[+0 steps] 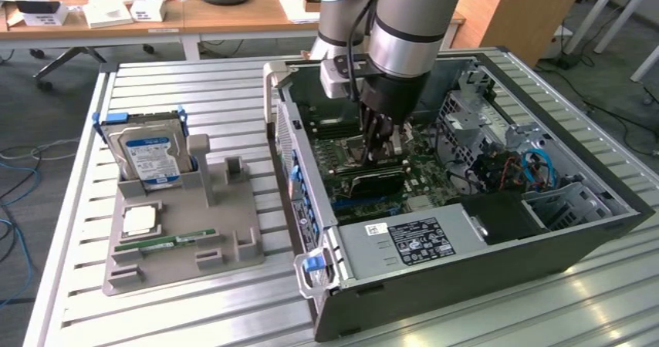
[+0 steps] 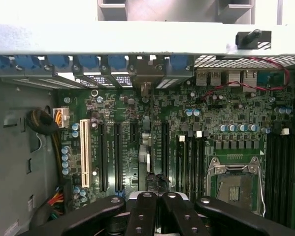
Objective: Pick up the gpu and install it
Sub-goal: 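Press down on the gpu until it lock into place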
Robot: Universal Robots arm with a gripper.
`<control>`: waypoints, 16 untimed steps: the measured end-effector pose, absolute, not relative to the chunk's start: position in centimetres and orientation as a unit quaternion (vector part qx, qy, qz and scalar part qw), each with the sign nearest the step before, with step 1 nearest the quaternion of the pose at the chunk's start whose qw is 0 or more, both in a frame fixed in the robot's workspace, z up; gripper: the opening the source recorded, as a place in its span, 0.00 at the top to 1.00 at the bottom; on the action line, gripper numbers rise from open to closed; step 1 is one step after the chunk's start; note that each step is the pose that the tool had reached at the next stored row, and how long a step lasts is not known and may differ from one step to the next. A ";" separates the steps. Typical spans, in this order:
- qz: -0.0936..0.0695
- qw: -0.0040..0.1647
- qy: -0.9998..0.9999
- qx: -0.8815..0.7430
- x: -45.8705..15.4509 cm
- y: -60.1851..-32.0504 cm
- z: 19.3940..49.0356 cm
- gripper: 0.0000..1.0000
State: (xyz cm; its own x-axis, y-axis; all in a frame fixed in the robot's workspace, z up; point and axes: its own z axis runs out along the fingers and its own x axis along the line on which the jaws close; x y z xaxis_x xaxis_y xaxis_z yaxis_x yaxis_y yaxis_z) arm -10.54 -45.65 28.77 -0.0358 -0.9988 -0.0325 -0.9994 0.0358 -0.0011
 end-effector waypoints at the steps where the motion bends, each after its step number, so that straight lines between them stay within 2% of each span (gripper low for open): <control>1: 0.011 0.012 0.720 -0.694 -10.5 -45.6 28.6 0.89; 16: 0.011 0.012 0.720 -0.694 -10.5 -45.4 27.7 0.89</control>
